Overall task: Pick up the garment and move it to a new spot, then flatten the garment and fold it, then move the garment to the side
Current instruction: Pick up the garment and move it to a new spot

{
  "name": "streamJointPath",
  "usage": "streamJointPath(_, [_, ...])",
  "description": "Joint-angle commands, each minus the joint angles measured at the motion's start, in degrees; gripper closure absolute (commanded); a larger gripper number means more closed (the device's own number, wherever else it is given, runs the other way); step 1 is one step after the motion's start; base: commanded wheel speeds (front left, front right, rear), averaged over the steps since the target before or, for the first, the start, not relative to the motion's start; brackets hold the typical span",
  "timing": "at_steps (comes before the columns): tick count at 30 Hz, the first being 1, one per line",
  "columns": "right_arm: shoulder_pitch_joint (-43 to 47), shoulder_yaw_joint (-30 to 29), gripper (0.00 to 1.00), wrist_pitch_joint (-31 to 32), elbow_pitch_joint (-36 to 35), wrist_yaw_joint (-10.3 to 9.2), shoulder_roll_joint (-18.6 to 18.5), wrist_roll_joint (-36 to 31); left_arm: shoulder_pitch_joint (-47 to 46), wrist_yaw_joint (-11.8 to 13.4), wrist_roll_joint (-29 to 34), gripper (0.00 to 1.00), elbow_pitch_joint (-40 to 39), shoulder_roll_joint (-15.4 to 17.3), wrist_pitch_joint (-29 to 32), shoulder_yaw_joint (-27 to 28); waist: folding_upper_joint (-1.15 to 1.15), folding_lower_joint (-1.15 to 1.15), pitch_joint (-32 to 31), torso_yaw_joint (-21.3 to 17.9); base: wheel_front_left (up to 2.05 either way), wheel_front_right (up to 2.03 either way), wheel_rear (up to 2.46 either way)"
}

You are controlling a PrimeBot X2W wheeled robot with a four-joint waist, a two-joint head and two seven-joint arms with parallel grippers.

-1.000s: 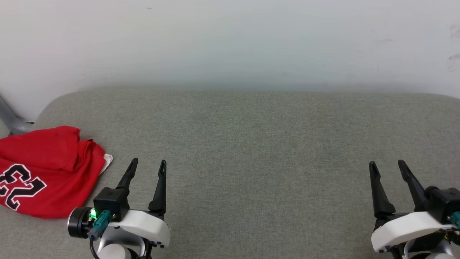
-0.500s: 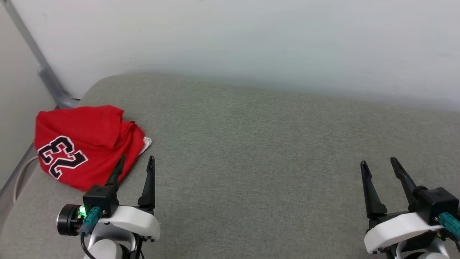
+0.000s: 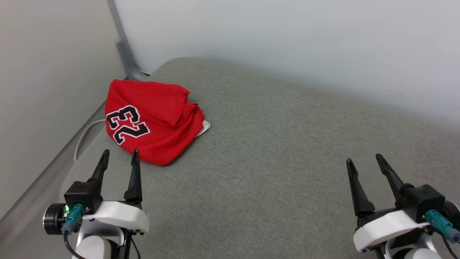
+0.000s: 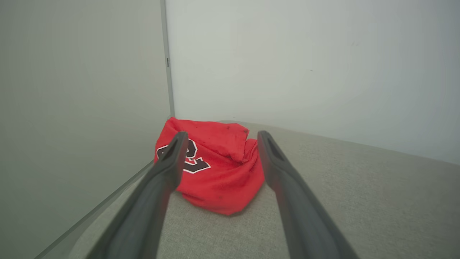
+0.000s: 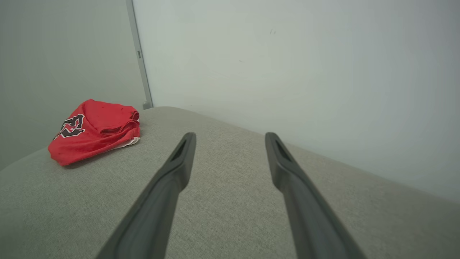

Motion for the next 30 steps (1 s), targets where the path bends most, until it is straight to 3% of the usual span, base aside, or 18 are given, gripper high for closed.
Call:
streamJointPath(1, [-0.65, 0.33, 0.0, -0.4, 0.28, -0.04, 0.09, 0.05, 0.14, -0.29, -0.14, 0.0, -0.15, -0.27, -0.15, 0.62, 0.0, 0.0, 0.12, 3.05, 0.0, 0.0, 0.0])
streamJointPath(6, [-1.06, 0.88, 0.0, -0.63, 0.59, -0.04, 0.09, 0.38, 0.68, -0.75, -0.18, 0.0, -0.37, -0.78, -0.14, 2.02, 0.0, 0.0, 0.29, 5.78, 0.0, 0.0, 0.0])
streamJointPath(22, [-3.86, 2.13, 0.0, -1.15, 2.69, -0.04, 0.07, -0.31, 0.32, -1.55, 1.23, 0.0, -0.88, -1.49, -0.15, 5.04, 0.0, 0.0, 1.9, 6.57, 0.0, 0.0, 0.0])
streamJointPath(30, [-4.95, 0.6, 0.0, 0.48, -0.39, -0.03, 0.07, -1.88, -7.65, -1.76, -0.69, 0.0, 8.6, -0.63, 0.19, 4.15, 0.0, 0.0, 6.44, 5.25, 0.0, 0.0, 0.0])
